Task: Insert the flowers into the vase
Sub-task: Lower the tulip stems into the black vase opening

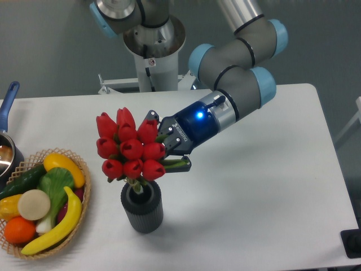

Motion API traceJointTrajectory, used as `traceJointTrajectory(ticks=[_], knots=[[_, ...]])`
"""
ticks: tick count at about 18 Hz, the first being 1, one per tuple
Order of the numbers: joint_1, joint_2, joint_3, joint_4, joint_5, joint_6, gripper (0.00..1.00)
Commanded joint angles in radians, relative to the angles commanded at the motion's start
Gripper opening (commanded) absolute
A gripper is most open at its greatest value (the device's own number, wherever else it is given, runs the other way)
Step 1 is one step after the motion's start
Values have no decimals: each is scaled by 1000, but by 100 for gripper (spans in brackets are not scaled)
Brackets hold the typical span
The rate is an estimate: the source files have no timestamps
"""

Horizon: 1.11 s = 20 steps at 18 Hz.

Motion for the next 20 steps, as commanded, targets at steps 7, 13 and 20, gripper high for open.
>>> traceJointTrajectory(ticks=[7, 13, 20], knots=[[12, -14, -53, 0, 3, 52, 32], [15, -17, -84, -2, 11, 97, 33], [14, -34, -91, -2, 21, 97, 33]])
